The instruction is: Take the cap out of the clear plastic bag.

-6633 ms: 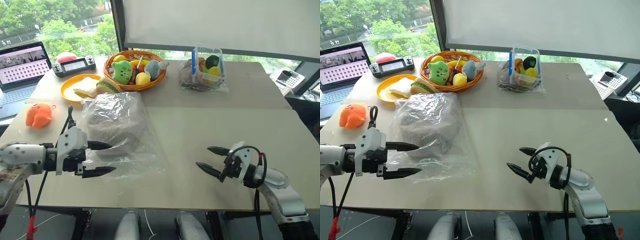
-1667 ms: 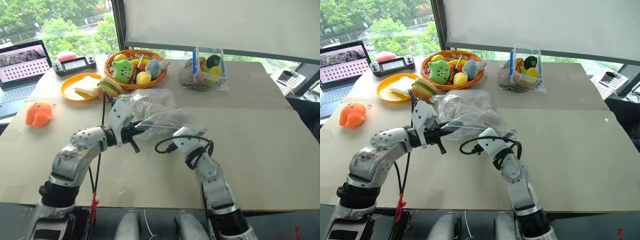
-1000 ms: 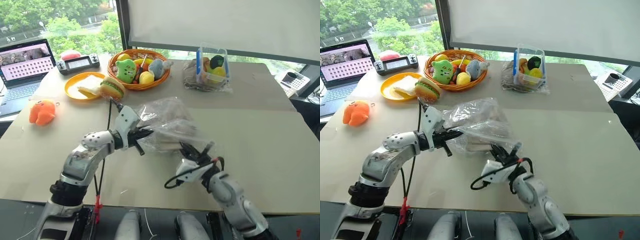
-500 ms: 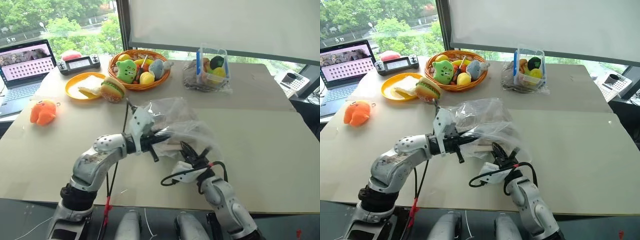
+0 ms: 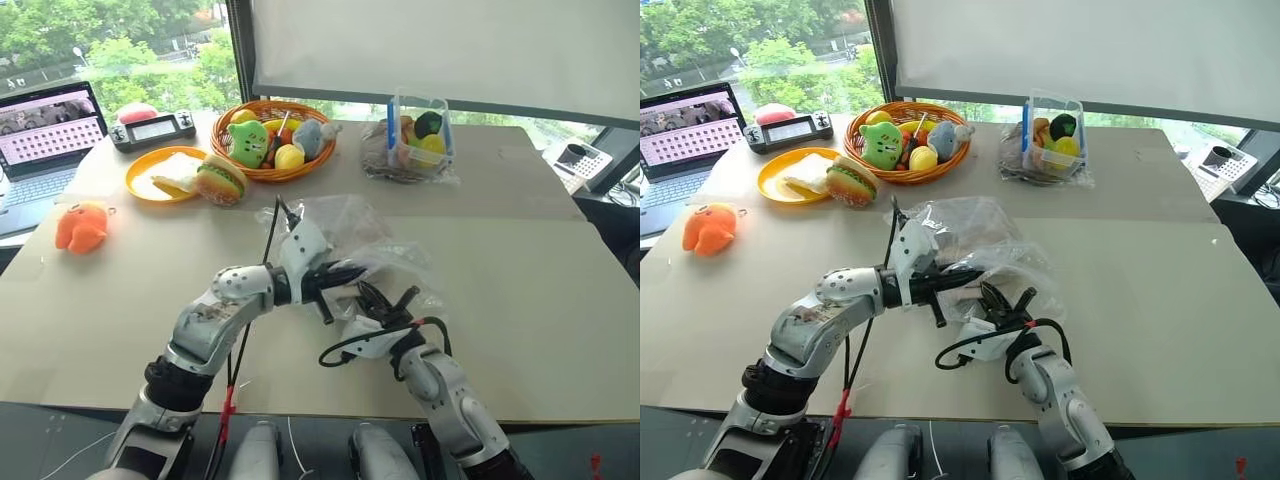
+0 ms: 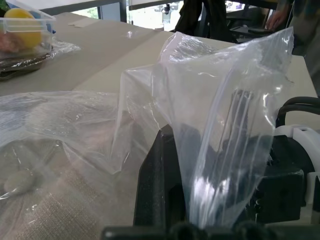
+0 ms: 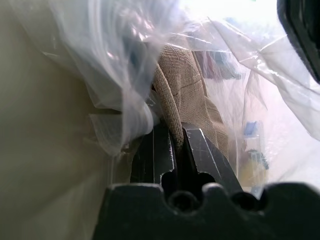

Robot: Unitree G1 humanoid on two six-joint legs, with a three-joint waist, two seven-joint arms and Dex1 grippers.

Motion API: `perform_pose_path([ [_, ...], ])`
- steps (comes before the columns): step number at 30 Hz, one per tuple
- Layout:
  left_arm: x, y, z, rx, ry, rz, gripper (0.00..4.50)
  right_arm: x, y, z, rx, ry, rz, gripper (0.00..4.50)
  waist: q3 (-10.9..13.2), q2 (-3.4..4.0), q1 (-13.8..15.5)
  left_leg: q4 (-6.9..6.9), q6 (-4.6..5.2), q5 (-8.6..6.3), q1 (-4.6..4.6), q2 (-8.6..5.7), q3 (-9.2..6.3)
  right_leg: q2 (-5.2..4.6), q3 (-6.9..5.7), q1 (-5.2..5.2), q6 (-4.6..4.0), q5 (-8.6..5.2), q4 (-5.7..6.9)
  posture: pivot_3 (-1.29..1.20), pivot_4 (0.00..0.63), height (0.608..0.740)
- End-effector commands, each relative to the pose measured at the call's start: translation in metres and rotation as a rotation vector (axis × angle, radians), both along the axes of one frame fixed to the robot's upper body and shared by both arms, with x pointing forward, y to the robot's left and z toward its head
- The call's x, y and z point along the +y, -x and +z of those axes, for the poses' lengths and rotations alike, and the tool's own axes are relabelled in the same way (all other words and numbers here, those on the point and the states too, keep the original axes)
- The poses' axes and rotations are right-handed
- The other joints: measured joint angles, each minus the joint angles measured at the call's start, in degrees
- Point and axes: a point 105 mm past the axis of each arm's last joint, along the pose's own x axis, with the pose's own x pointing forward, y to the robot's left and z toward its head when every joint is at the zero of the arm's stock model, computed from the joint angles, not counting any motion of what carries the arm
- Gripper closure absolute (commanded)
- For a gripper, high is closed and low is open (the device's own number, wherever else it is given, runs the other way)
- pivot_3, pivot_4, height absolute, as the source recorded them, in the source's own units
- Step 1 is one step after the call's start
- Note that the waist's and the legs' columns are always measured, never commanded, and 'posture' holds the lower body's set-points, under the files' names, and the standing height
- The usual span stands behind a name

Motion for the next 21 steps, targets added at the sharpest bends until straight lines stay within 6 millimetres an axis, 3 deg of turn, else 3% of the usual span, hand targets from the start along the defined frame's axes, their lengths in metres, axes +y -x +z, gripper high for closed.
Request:
perform_pose_path([
  [1,-0.006,-0.001,0.011,-0.049,0.012,-0.004,4.5,-0.002,0.009,0.009,-0.027,-0.002,0.025,4.43,0.0,0.0,0.0,0.0,0.0,0.0,0.0,0.0,0.0,0.0,0.0,0.0,0.0,0.0,0.0,0.0,0.15,0.74],
  [9,-0.004,-0.003,0.004,-0.046,-0.013,-0.004,4.5,-0.011,0.041,0.044,-0.164,-0.026,0.021,4.43,0.0,0.0,0.2,-0.02,0.0,0.0,-0.16,-0.01,-0.01,0.0,-0.02,-0.13,0.01,-0.01,-0.01,0.0,0.15,0.74],
  [13,-0.002,-0.003,0.001,-0.04,-0.023,0.0,4.5,-0.02,0.057,0.07,-0.194,-0.077,-0.016,4.43,0.0,0.0,0.2,0.01,0.0,0.0,-0.16,-0.01,-0.01,0.0,-0.02,-0.13,0.02,-0.01,-0.01,0.0,0.15,0.74],
  [15,-0.001,-0.004,0.001,-0.039,-0.025,0.002,4.5,-0.021,0.059,0.076,-0.178,-0.113,-0.026,4.43,0.0,0.0,0.1,0.01,0.0,0.0,-0.15,0.0,-0.01,0.0,-0.01,-0.13,0.05,-0.03,-0.01,0.0,0.15,0.74],
  [21,0.0,-0.005,-0.001,-0.03,-0.026,0.008,4.5,-0.035,0.052,0.128,-0.226,-0.277,-0.072,4.43,0.0,0.0,0.1,0.03,0.0,0.0,-0.17,0.01,-0.01,0.0,-0.02,-0.13,0.31,-0.18,0.0,0.0,0.15,0.74],
])
